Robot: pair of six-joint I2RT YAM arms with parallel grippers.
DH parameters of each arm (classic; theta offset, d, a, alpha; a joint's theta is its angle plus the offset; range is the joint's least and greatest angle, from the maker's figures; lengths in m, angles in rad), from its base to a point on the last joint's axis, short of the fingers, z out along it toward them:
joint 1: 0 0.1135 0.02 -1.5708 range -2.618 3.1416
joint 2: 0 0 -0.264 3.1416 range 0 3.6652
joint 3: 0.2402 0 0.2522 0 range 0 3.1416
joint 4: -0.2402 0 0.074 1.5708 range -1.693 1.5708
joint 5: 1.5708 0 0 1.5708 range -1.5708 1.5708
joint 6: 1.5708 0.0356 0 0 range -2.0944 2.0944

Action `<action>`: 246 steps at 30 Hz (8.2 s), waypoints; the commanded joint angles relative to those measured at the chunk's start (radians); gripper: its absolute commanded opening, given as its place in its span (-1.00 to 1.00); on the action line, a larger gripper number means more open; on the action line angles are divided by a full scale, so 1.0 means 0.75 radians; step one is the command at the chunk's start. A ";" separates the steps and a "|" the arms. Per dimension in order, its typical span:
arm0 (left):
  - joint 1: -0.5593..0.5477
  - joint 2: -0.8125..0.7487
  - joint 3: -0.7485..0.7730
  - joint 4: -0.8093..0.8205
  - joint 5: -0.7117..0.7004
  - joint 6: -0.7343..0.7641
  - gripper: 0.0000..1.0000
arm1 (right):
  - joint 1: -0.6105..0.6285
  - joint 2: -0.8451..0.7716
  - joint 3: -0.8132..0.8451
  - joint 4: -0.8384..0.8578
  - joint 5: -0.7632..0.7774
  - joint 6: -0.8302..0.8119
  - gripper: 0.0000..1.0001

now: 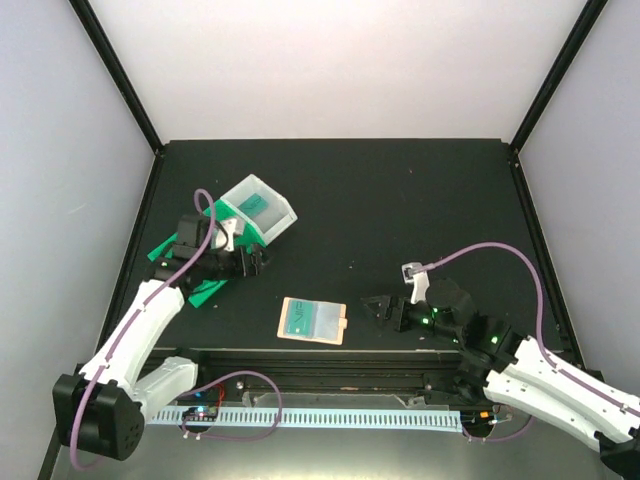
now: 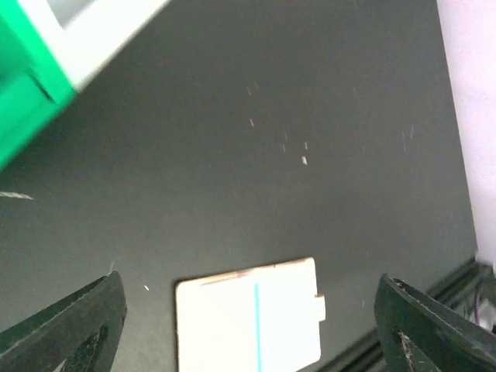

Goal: Take the credit cards out of the card holder

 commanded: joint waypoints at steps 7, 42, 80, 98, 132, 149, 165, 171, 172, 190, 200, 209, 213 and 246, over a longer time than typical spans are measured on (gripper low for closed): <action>-0.268 -0.048 -0.245 0.183 0.008 -0.091 0.41 | -0.003 0.121 -0.044 0.136 0.000 0.029 0.76; -0.558 0.294 -0.601 0.793 -0.087 -0.372 -0.53 | -0.001 0.122 -0.153 0.239 -0.151 0.110 0.36; -0.679 0.272 -0.753 1.206 0.053 -0.600 -0.97 | 0.080 1.081 0.063 0.787 -0.276 0.106 -0.60; -0.701 0.239 -0.747 1.077 -0.034 -0.563 -0.94 | 0.108 1.287 0.046 0.908 -0.271 0.137 -0.67; -0.763 0.318 -0.760 1.060 -0.084 -0.544 -0.86 | 0.108 1.339 -0.042 1.074 -0.279 0.202 -0.98; -0.765 0.295 -0.778 1.041 -0.108 -0.554 -0.97 | 0.107 1.305 -0.027 1.046 -0.281 0.203 -0.75; -0.765 0.324 -0.765 1.009 -0.126 -0.515 -0.97 | 0.108 1.379 -0.024 1.106 -0.296 0.216 -0.92; -0.765 0.363 -0.762 1.013 -0.146 -0.505 -0.97 | 0.107 1.346 -0.033 1.074 -0.273 0.193 -0.98; -0.765 0.375 -0.761 1.019 -0.141 -0.505 -0.97 | 0.108 1.340 -0.035 1.070 -0.269 0.192 -0.98; -0.765 0.370 -0.742 0.934 -0.220 -0.466 -0.93 | 0.089 1.264 -0.071 1.037 -0.247 0.213 -0.98; -0.765 0.352 -0.741 0.922 -0.227 -0.461 -0.94 | 0.073 1.254 -0.127 1.084 -0.253 0.233 -0.98; -0.765 0.343 -0.740 0.931 -0.212 -0.477 -0.95 | 0.067 1.230 -0.162 1.120 -0.283 0.252 -0.98; -0.765 0.331 -0.734 0.915 -0.219 -0.475 -0.95 | 0.065 1.171 -0.177 1.069 -0.254 0.239 -0.95; -0.765 0.297 -0.758 0.917 -0.216 -0.487 -0.97 | 0.061 1.332 -0.161 1.237 -0.308 0.276 -0.98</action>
